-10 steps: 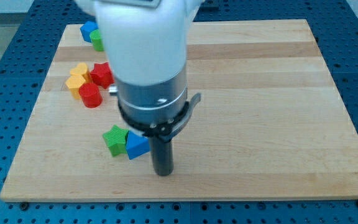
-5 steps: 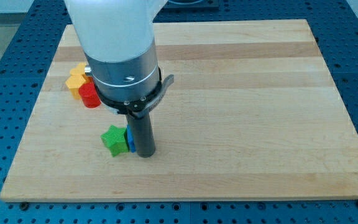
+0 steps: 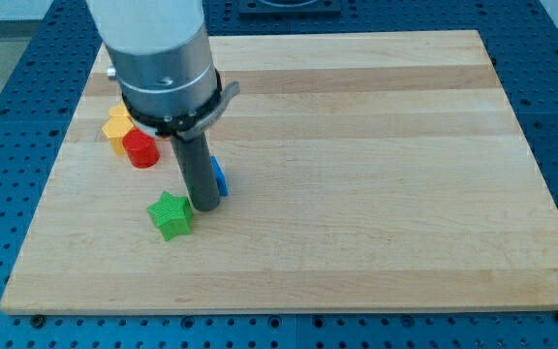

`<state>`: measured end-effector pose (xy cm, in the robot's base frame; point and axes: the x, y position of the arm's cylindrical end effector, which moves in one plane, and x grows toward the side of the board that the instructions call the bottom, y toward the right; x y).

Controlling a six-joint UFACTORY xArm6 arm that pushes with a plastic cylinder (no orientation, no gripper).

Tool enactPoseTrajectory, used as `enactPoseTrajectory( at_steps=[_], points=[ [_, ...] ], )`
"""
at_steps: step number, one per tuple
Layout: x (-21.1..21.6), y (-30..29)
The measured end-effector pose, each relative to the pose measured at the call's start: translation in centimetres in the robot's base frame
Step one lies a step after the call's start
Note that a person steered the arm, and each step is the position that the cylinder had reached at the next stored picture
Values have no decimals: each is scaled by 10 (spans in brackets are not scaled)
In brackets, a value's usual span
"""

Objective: Slide blue triangle close to green circle

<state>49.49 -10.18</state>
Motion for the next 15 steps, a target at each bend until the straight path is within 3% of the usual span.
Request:
enactPoseTrajectory(
  at_steps=[11,15],
  points=[
    [-170,38],
    [-166,6]
  ],
)
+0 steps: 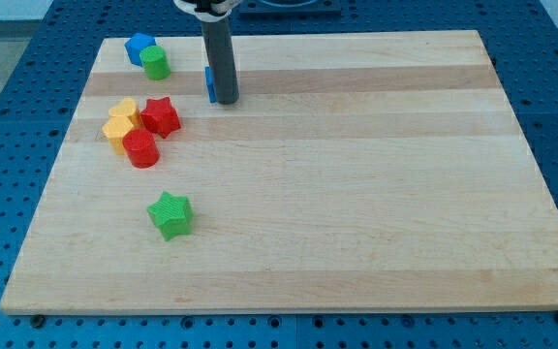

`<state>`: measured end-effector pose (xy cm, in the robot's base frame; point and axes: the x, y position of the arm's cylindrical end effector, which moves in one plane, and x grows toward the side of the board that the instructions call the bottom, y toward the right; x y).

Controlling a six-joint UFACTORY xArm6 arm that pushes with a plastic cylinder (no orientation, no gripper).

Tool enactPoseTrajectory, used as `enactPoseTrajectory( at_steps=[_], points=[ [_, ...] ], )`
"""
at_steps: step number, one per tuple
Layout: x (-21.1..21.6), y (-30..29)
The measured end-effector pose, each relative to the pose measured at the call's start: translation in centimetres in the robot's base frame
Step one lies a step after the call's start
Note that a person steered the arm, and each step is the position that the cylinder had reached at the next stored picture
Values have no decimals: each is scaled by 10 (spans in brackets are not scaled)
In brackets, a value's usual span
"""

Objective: Slide blue triangle close to green circle

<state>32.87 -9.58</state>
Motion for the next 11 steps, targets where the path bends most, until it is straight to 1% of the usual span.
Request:
enactPoseTrajectory(
  at_steps=[1,3,6,8,10,11],
  points=[
    [-2,-14],
    [-7,-9],
    [-50,-10],
    [-86,-22],
    [-93,-34],
    [-93,-11]
  ],
)
